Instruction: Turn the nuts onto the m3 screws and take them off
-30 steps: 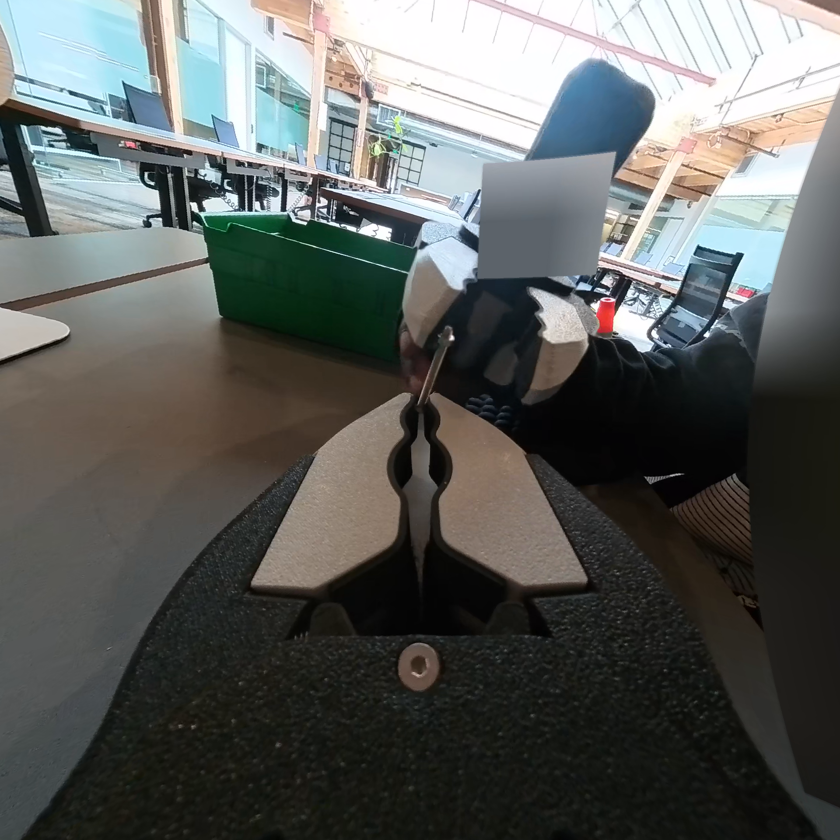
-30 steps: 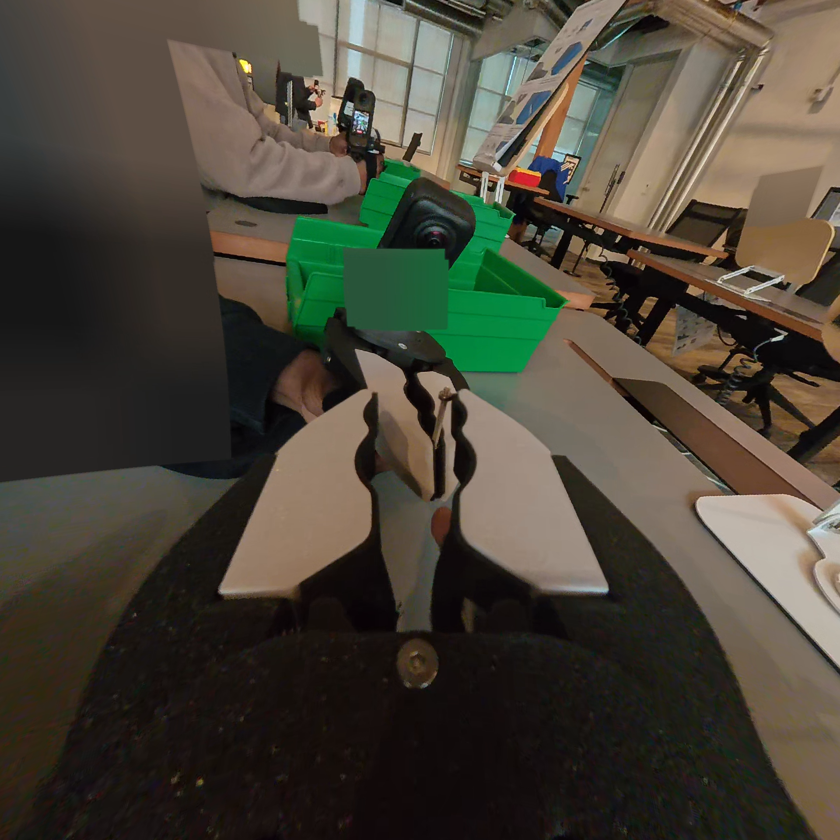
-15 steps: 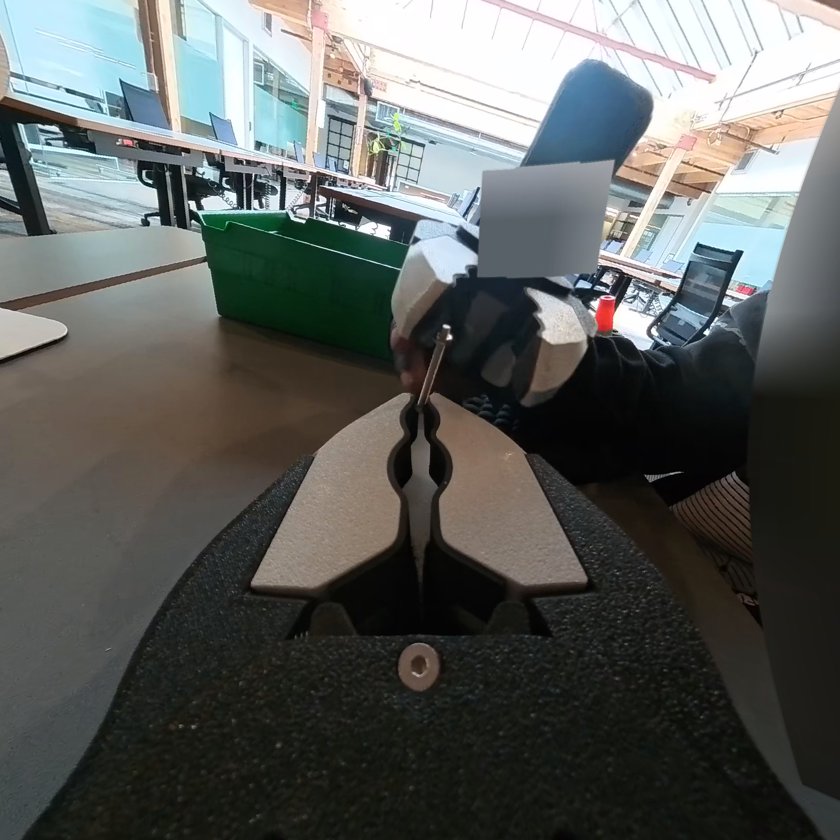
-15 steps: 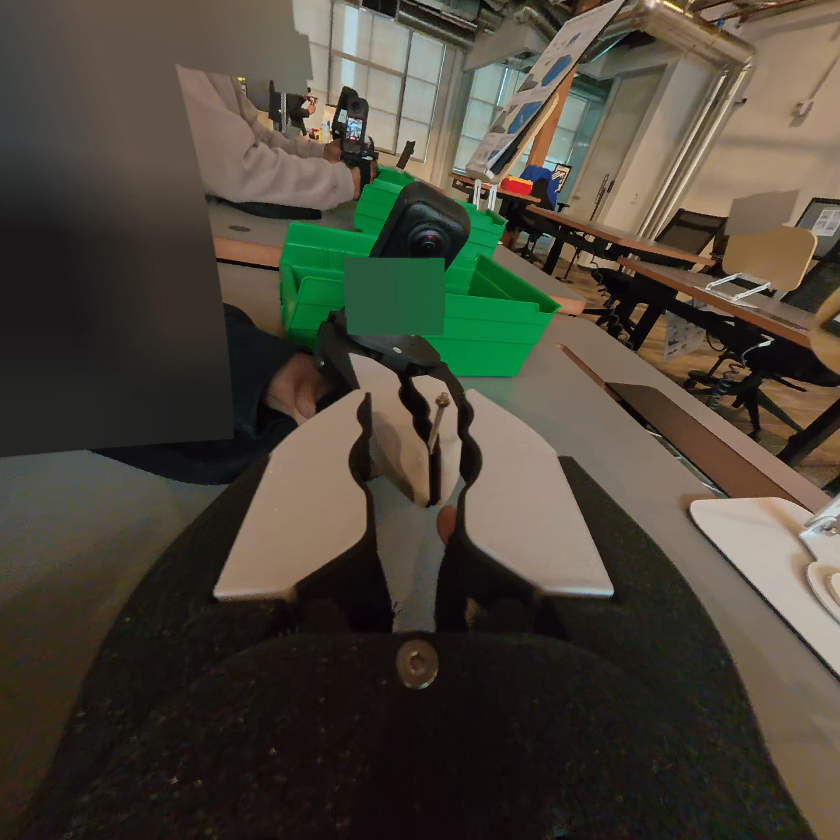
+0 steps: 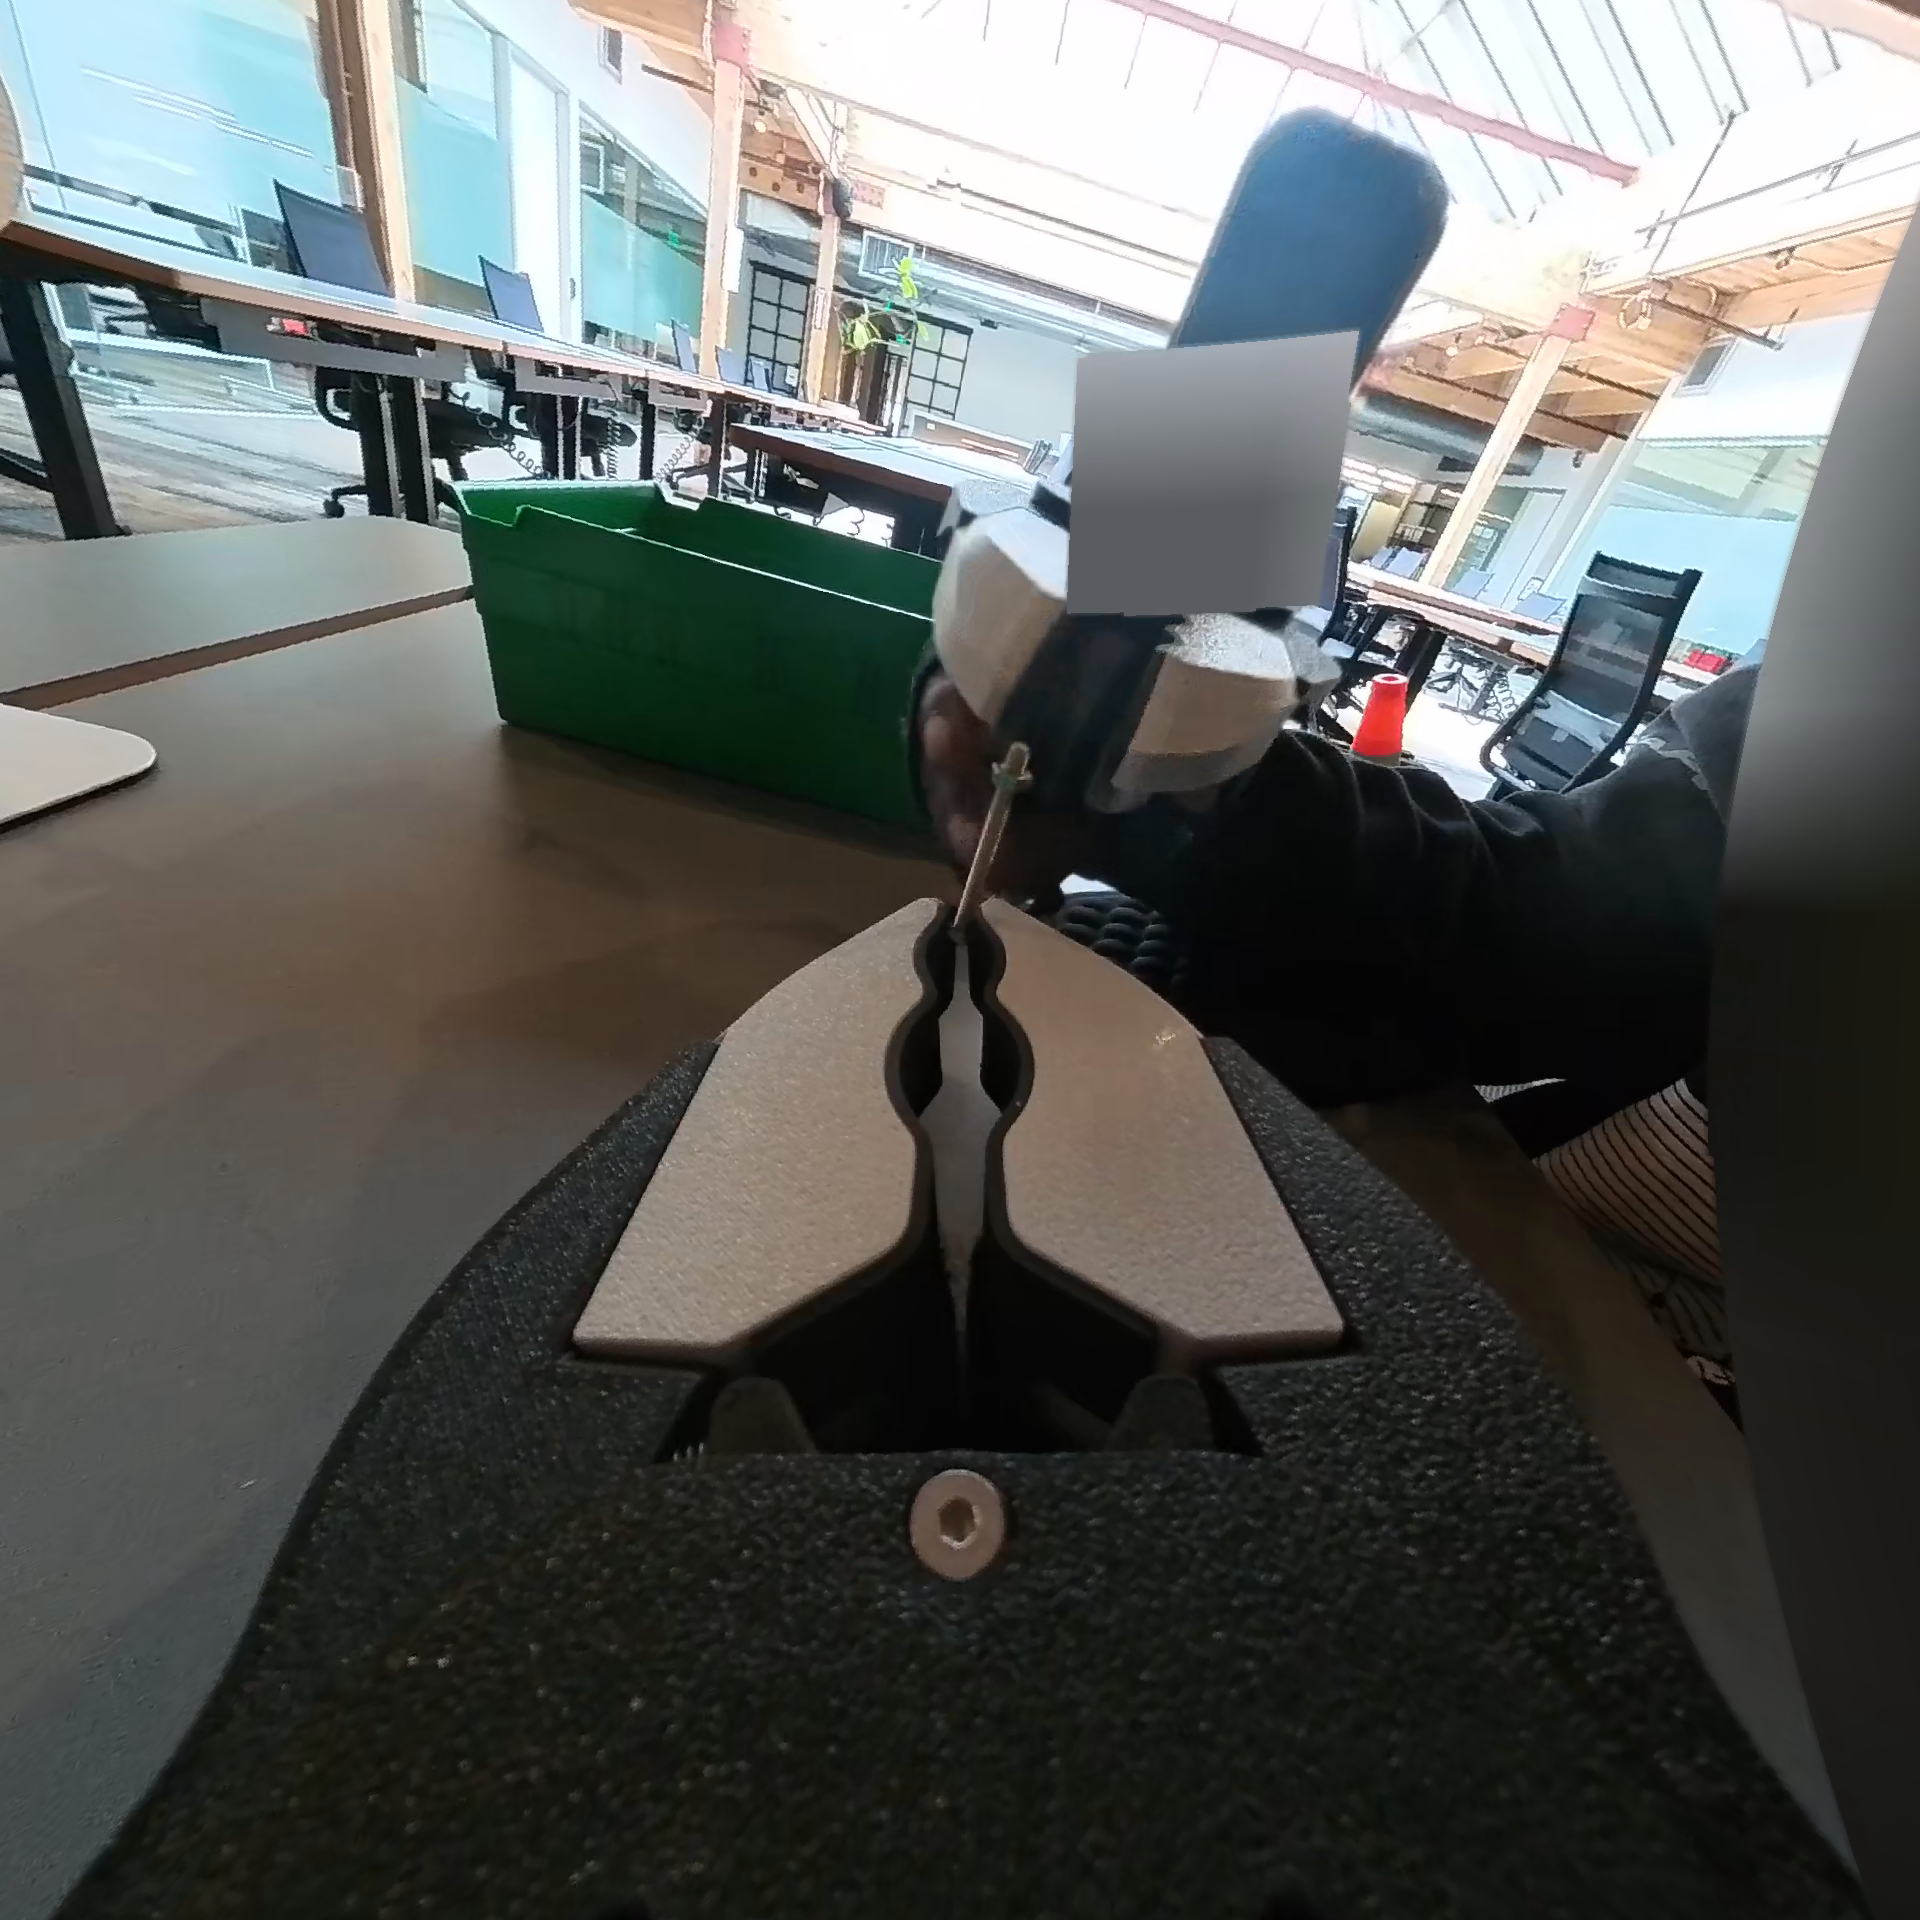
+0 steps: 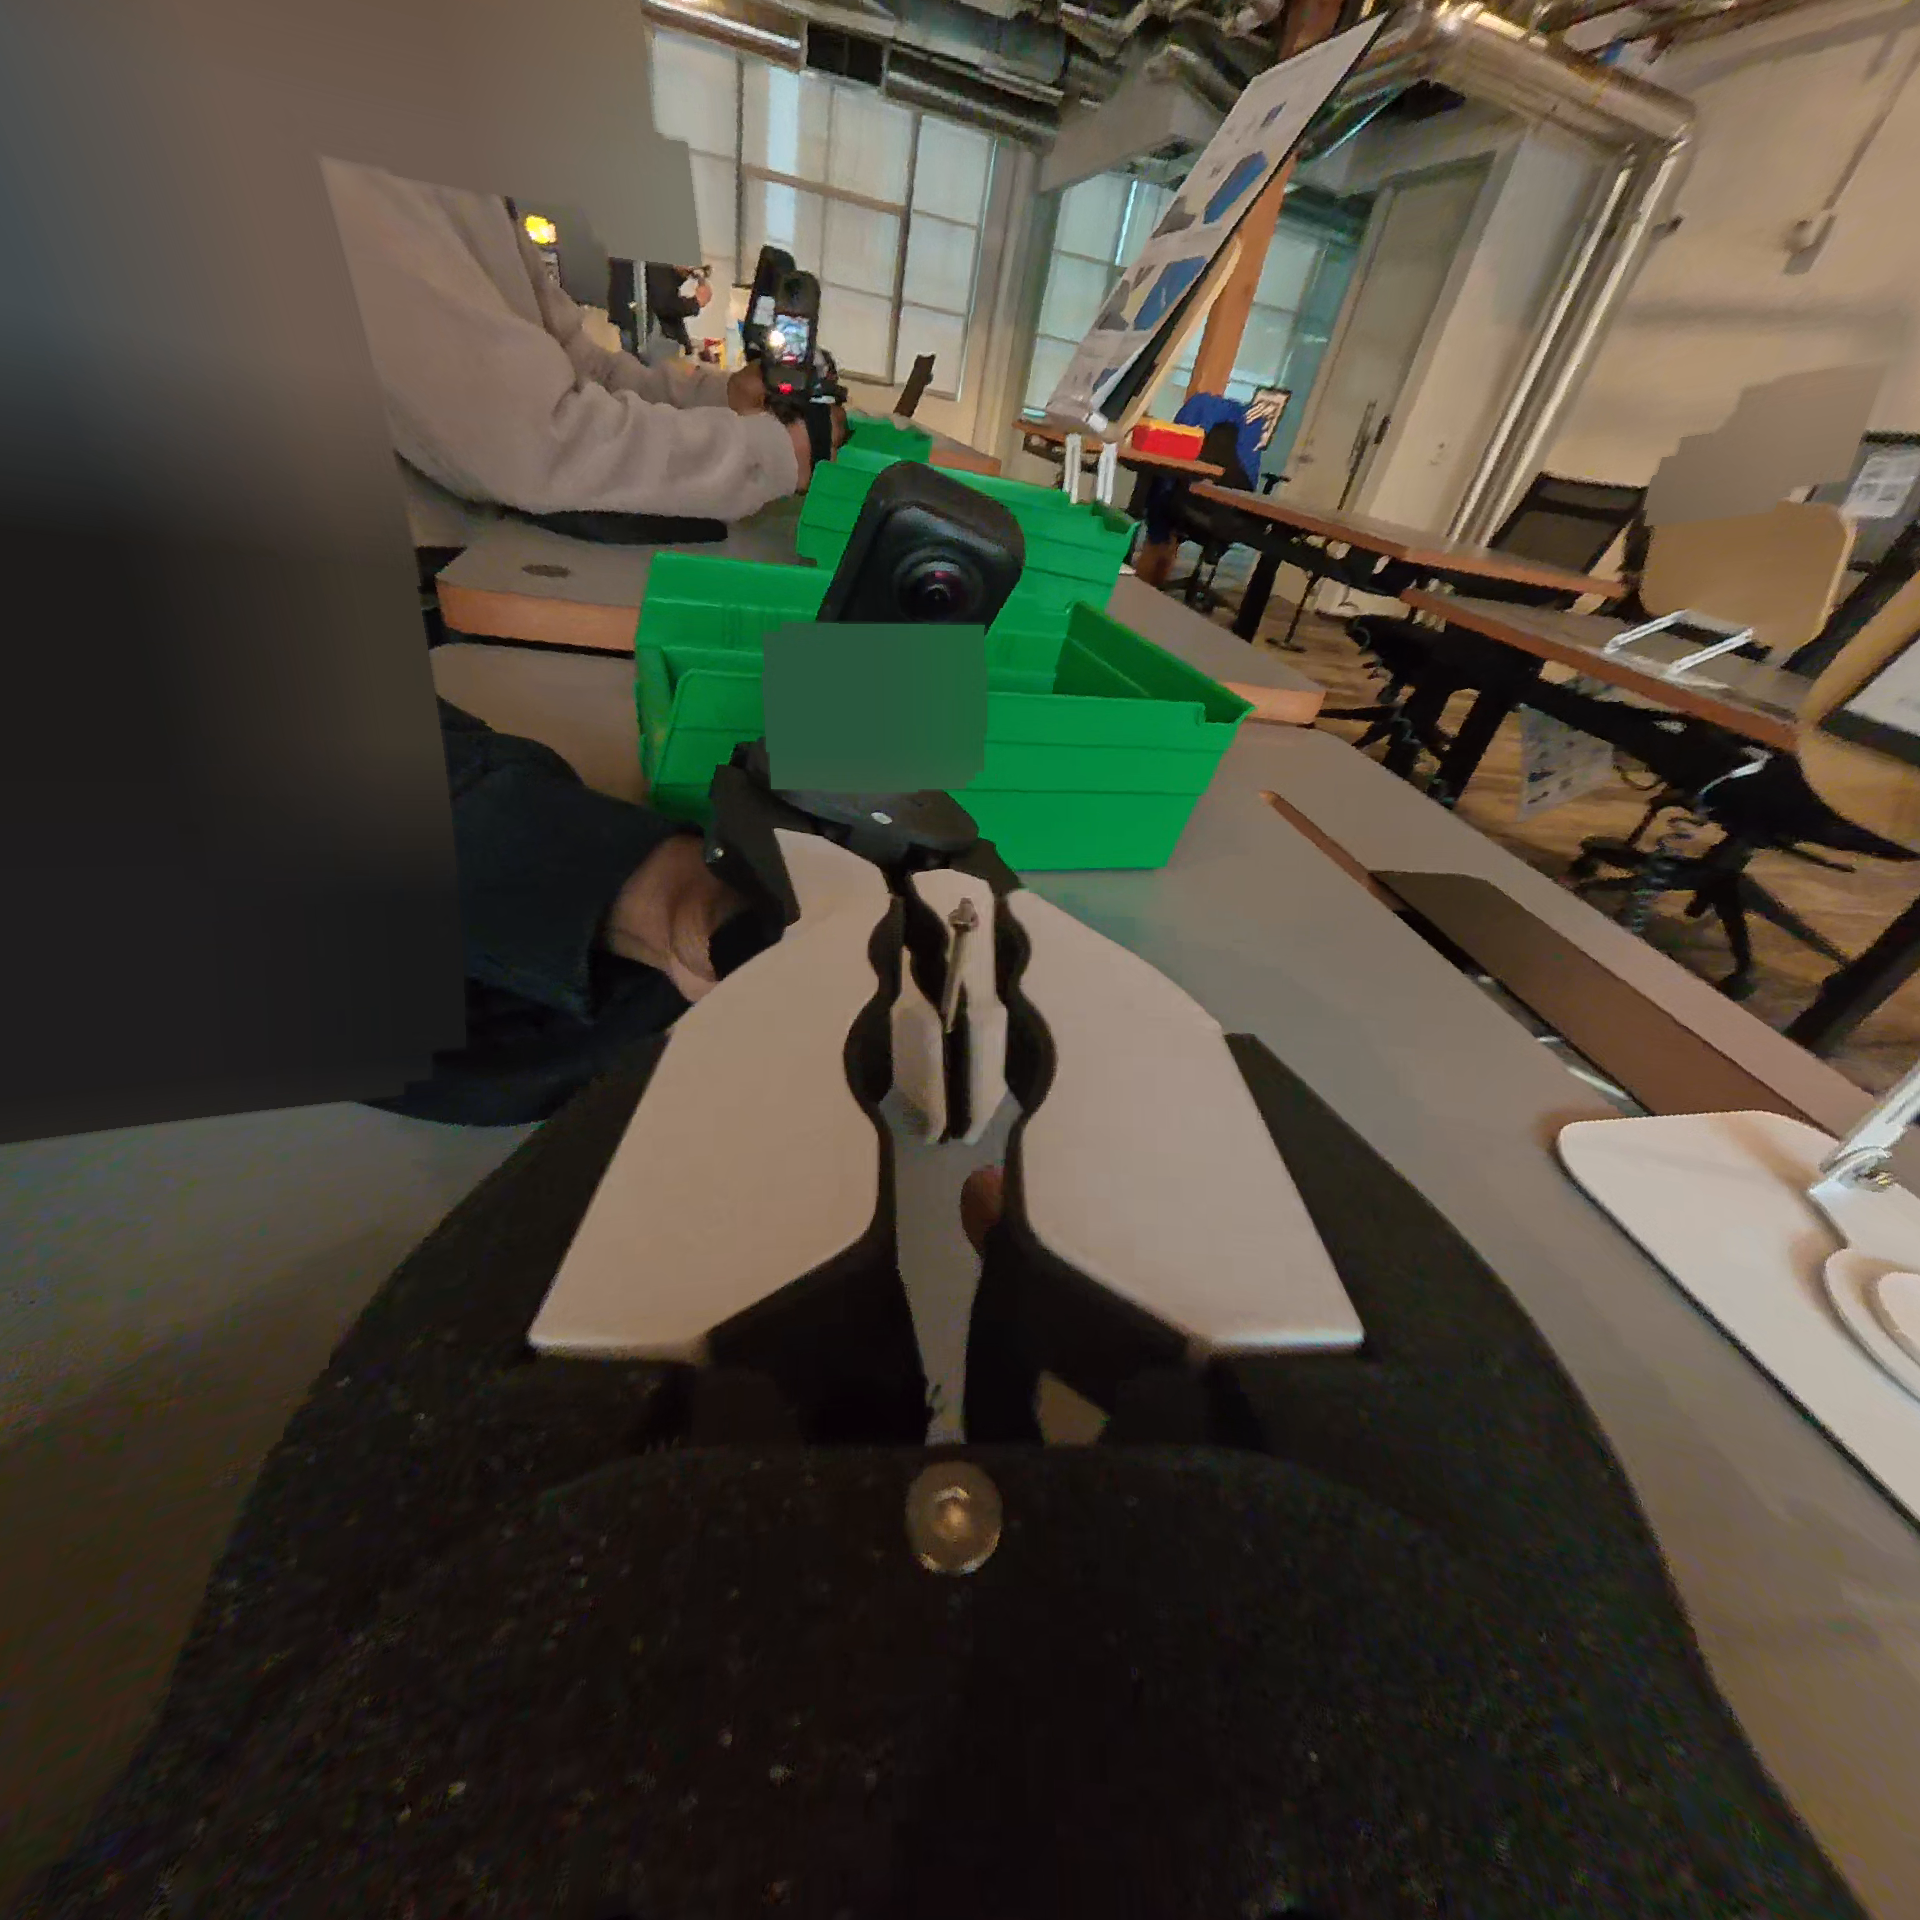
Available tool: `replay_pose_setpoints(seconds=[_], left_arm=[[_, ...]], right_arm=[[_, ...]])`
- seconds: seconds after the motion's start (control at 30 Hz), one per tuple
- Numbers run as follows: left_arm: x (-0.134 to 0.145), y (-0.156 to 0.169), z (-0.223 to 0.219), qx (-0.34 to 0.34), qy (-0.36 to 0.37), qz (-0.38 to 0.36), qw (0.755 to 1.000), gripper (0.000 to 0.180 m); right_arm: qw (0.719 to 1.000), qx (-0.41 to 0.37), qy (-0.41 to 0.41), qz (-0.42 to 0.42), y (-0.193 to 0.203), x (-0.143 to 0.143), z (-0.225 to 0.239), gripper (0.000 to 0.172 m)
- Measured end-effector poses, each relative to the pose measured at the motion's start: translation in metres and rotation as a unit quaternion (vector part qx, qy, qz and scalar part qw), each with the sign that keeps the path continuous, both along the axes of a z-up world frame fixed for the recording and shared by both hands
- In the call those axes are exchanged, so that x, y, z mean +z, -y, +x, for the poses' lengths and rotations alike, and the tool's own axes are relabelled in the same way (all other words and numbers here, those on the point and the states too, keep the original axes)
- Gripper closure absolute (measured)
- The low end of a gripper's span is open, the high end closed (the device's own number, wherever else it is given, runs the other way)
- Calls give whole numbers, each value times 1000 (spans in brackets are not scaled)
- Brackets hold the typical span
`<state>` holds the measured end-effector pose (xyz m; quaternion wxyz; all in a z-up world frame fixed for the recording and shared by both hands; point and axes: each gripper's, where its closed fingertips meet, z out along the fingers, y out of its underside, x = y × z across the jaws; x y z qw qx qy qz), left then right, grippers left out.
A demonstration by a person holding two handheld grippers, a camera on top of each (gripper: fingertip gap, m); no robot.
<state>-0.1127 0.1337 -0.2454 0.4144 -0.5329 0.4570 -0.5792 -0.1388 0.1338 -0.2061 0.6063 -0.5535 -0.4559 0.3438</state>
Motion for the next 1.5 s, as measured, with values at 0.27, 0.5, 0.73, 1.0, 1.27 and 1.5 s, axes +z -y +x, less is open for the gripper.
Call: replay_pose_setpoints(seconds=[0.27,0.5,0.73,1.0,1.27,1.5], left_arm=[[0,0,0,-1,-1,0,1000,179],[0,-1,0,2,0,-1,1000,179],[0,0,0,0,-2,0,1000,179],[-1,0,1,0,-2,0,1000,179],[-1,0,1,0,-2,0,1000,179],[-1,0,1,-2,-4,0,1000,179]], right_arm=[[1000,8,11,11,3,-7,-13,135],[1000,16,23,-15,5,-6,-2,161],[1000,-3,2,3,-1,-2,-3,146],[1000,10,26,1,4,-11,-11,145],[999,1,24,-23,-2,-9,2,160],[1000,5,26,5,1,-13,-12,135]])
